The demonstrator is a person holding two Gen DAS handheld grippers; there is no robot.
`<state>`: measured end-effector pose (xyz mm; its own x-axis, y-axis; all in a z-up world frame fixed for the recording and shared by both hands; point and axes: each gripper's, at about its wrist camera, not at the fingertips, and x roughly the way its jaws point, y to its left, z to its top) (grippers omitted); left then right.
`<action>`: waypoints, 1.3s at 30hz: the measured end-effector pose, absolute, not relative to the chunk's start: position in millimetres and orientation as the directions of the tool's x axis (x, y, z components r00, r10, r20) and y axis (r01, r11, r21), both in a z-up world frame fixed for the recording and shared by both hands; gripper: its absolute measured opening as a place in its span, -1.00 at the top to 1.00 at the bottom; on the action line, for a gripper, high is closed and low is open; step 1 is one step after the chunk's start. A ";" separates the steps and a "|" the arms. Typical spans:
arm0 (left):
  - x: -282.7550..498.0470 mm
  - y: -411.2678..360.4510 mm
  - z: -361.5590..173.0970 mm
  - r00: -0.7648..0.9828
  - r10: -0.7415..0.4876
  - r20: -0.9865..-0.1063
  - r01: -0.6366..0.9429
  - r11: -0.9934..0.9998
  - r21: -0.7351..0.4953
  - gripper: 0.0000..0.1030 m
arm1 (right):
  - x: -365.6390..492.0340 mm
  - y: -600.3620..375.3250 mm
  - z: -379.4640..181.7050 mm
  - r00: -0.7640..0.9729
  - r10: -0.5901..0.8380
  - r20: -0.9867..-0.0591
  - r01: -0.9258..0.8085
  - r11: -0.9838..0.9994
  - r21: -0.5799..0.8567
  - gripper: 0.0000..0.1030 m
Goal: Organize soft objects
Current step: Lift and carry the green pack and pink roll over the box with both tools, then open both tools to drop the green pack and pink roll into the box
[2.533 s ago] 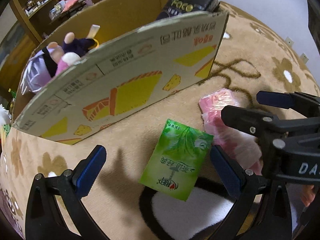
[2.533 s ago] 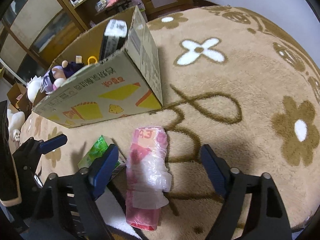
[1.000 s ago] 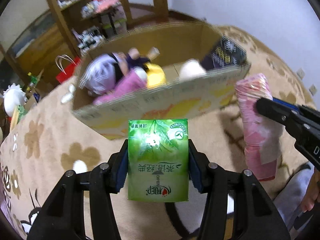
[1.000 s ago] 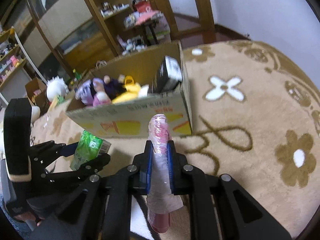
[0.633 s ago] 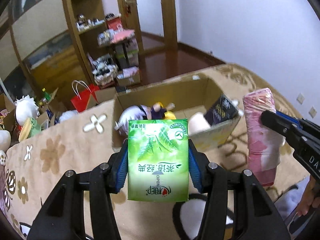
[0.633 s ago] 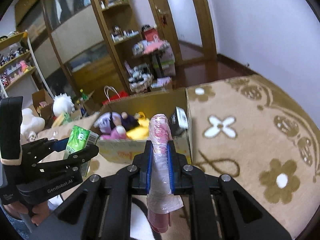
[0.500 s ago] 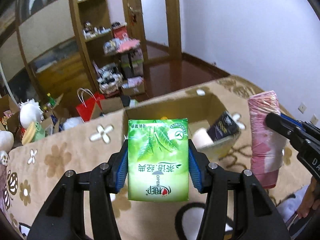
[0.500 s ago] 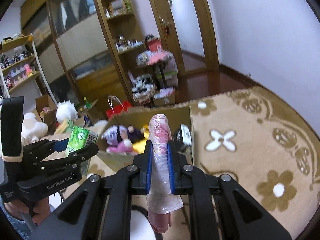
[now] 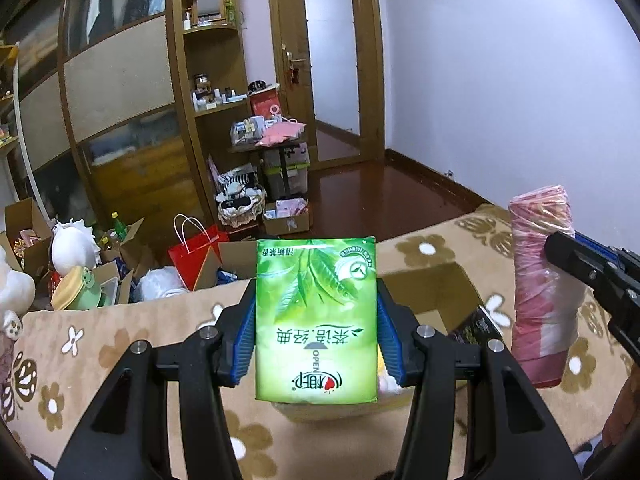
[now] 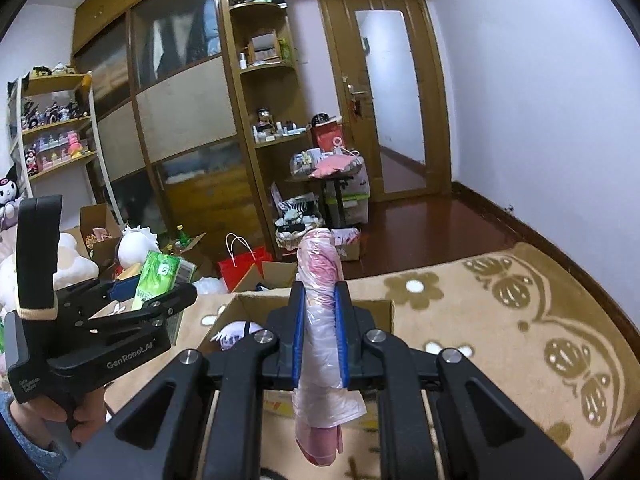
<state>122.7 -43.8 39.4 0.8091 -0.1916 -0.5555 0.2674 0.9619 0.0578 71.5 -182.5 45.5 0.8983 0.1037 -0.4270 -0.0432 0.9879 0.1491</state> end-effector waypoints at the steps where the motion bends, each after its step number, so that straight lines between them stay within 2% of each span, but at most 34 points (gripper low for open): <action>1: 125.6 -44.6 38.1 0.811 -0.193 -0.553 0.267 0.962 0.056 0.01 | 73.1 -182.5 45.4 0.900 0.105 -0.424 -0.048 0.989 0.143 0.72; 18: 167.7 -63.1 -17.1 0.752 -0.143 -0.644 0.269 0.958 0.102 0.01 | 129.0 -189.3 8.9 0.893 0.175 -0.416 -0.103 0.976 0.190 0.71; 35: 184.7 -67.0 -58.4 0.679 -0.105 -0.727 0.282 0.951 0.126 0.00 | 149.3 -178.9 -30.3 0.849 0.149 -0.506 -0.087 0.986 0.145 0.69; 39: 184.8 -65.7 -61.1 0.677 -0.083 -0.731 0.272 0.951 0.144 -0.09 | 153.5 -186.9 -34.2 0.826 0.157 -0.542 -0.056 0.978 0.199 0.61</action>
<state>184.8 -65.7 -61.1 0.6773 -0.0832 -0.7310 0.2722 0.9514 0.1440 153.5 -186.9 -34.2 0.8259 0.1570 -0.5415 -0.0556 0.9785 0.1988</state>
